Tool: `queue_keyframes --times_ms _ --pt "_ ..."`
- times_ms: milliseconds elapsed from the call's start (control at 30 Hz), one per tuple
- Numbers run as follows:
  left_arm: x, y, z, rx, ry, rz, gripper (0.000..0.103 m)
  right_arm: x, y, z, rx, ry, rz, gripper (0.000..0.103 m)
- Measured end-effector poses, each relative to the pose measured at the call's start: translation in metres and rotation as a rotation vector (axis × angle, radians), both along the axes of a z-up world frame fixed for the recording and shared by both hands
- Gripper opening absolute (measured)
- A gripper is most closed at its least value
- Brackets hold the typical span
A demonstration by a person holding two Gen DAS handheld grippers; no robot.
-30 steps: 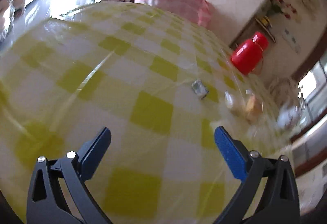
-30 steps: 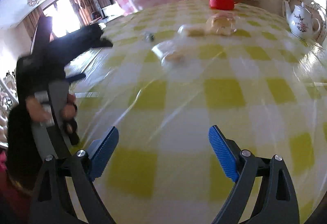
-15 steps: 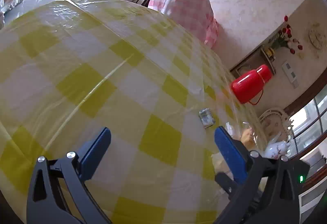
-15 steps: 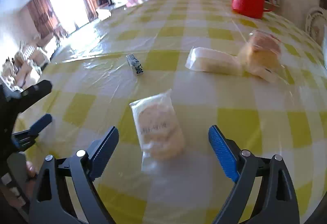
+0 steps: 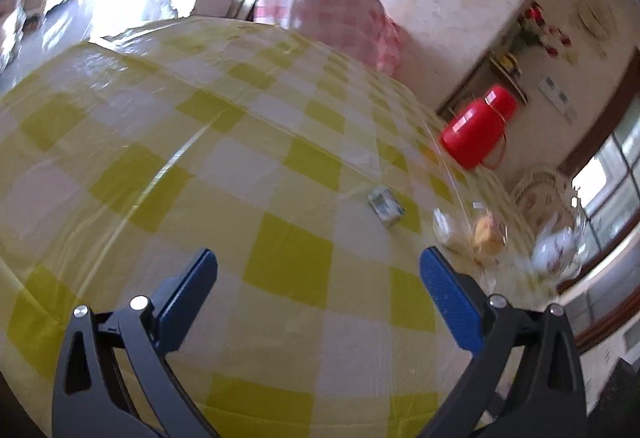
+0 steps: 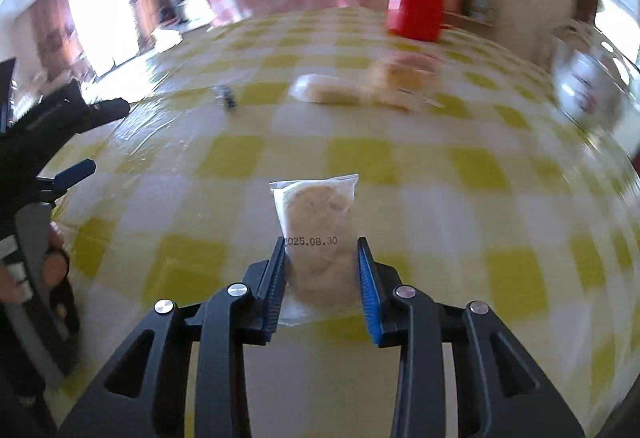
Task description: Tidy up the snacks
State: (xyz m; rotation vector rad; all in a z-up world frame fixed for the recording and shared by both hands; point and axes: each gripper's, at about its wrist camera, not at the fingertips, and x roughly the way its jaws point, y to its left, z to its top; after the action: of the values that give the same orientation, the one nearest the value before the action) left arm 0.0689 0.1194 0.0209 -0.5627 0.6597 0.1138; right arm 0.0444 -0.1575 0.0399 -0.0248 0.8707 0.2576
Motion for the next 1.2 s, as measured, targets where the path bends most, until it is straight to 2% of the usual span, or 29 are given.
queue_keyframes --times_ms 100,133,167,267,333,500,567,600,667,700,733,800,1200 --pt "0.012 -0.028 0.001 0.066 0.032 -0.087 0.101 -0.018 -0.040 -0.001 0.120 0.009 -0.095 0.034" --pt "0.025 -0.042 0.002 0.113 0.059 -0.124 0.101 -0.022 -0.049 0.000 0.151 0.013 -0.117 0.034" --pt "0.033 -0.049 0.002 0.143 0.077 -0.132 0.101 -0.023 -0.061 0.000 0.194 0.013 -0.149 0.034" --pt "0.070 -0.066 0.001 0.235 0.118 -0.125 0.101 -0.020 -0.071 -0.005 0.237 0.025 -0.176 0.034" --pt "0.096 -0.069 -0.003 0.265 0.149 -0.113 0.101 -0.018 -0.074 -0.007 0.250 0.043 -0.172 0.034" --pt "0.143 -0.061 -0.012 0.242 0.226 -0.082 0.101 -0.015 -0.066 -0.003 0.225 0.028 -0.149 0.034" --pt "0.149 -0.065 -0.012 0.273 0.233 -0.085 0.094 -0.013 -0.065 -0.004 0.230 0.041 -0.138 0.034" --pt "0.151 -0.067 -0.013 0.292 0.236 -0.096 0.087 -0.012 -0.065 -0.005 0.233 0.046 -0.136 0.034" --pt "0.151 -0.076 -0.011 0.345 0.221 -0.141 0.055 -0.012 -0.064 -0.005 0.236 0.051 -0.132 0.034" --pt "0.149 -0.078 -0.012 0.349 0.215 -0.160 0.024 -0.012 -0.063 -0.005 0.235 0.051 -0.130 0.034" --pt "0.148 -0.077 -0.012 0.326 0.207 -0.197 0.014 -0.013 -0.063 -0.004 0.232 0.049 -0.131 0.034" --pt "0.142 -0.073 -0.012 0.216 0.181 -0.273 0.014 -0.014 -0.064 -0.004 0.228 0.045 -0.135 0.034" --pt "0.094 -0.111 -0.006 0.264 0.129 -0.370 0.014 -0.014 -0.085 -0.008 0.287 0.057 -0.182 0.034"
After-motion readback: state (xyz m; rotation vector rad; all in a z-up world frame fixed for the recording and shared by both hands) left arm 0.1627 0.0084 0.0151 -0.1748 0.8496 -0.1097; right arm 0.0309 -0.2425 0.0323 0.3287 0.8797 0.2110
